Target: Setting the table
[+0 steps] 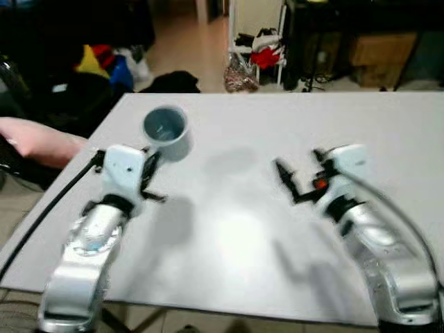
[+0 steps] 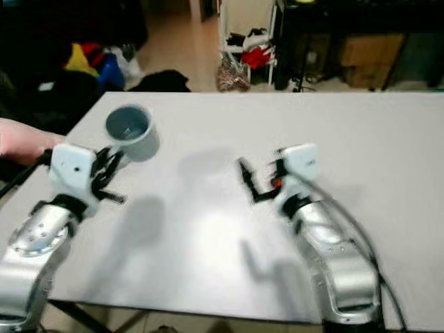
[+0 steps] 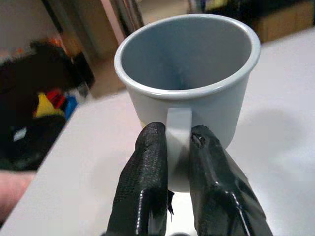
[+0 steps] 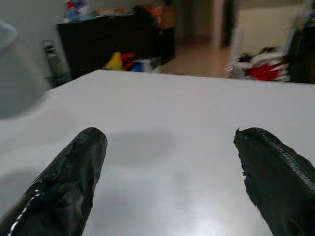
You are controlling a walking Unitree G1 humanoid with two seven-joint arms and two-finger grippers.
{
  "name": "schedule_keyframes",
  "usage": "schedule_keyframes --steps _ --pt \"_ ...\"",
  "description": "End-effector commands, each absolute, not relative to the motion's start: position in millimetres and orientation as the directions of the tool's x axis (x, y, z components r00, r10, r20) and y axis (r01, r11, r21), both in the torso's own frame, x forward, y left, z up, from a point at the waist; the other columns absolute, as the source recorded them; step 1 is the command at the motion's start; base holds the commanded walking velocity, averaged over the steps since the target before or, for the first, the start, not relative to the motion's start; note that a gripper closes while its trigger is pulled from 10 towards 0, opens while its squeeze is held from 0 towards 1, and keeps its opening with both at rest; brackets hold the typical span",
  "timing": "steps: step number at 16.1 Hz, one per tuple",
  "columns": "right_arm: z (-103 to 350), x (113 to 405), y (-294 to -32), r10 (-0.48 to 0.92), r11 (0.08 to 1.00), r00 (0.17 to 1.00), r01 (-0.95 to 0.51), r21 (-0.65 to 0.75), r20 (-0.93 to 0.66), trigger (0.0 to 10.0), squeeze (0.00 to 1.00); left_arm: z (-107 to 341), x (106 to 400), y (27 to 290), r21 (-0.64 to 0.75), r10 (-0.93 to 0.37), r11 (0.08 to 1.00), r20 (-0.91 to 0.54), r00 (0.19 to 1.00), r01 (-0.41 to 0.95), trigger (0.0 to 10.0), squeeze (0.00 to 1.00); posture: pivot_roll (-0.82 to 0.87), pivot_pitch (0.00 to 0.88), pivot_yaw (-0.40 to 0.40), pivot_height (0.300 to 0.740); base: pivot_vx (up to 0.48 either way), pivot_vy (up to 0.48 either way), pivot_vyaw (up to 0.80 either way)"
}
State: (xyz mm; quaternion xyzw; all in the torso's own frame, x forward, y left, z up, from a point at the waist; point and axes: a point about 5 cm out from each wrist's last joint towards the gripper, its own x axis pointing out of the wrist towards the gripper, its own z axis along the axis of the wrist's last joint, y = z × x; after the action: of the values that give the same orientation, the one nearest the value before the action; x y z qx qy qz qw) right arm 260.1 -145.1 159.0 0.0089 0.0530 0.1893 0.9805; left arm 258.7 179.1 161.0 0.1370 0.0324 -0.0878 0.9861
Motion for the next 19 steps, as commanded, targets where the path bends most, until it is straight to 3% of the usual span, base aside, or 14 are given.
schedule_keyframes --steps 1,4,6,11,19 --pt "165 262 -147 0.384 0.923 0.92 -0.382 0.041 -0.08 10.0 0.0 166 264 178 0.27 -0.193 0.941 -0.073 0.979 0.205 10.0 0.0 -0.15 0.0 0.099 0.74 0.0 0.0 0.0" --pt "171 263 -146 0.487 0.874 0.87 -0.485 0.042 -0.078 10.0 0.0 162 285 183 0.266 -0.215 0.933 -0.13 0.968 0.243 10.0 0.0 -0.17 0.0 0.12 0.74 0.0 0.0 0.0" --pt "169 257 -147 0.584 0.804 0.798 -0.594 -0.03 -0.145 10.0 0.0 150 305 190 0.269 -0.224 0.921 -0.227 0.948 0.282 10.0 0.0 -0.18 0.0 0.137 0.74 0.0 0.0 0.0" --pt "171 257 -150 0.659 0.727 0.727 -0.682 -0.085 -0.194 10.0 0.0 140 336 185 0.209 -0.271 0.92 -0.273 0.923 0.332 10.0 0.0 -0.18 0.0 0.143 0.74 0.0 0.0 0.0" --pt "163 251 -138 0.715 0.67 0.663 -0.74 -0.051 -0.223 10.0 0.0 105 347 211 0.198 -0.097 0.964 -0.349 0.932 0.175 10.0 0.0 -0.18 0.0 0.15 0.74 0.0 0.0 0.0"
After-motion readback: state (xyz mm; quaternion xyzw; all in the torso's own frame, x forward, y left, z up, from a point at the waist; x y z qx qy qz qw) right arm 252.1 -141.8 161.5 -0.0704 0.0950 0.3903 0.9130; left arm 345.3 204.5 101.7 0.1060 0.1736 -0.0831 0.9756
